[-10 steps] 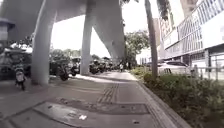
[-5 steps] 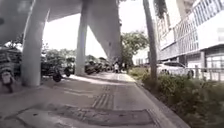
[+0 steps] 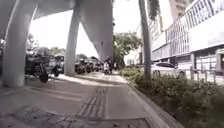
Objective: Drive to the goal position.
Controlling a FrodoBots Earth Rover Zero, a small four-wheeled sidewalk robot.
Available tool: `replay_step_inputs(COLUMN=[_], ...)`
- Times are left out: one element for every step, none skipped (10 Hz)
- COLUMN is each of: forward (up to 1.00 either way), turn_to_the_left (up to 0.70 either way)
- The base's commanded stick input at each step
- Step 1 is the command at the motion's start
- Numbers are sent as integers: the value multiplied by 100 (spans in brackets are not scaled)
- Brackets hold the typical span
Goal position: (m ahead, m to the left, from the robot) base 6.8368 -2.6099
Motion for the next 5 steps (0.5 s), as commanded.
replay_step_inputs(forward=[45, 45, 45, 45, 45], turn_to_the_left=[0, 0, 0, 0, 0])
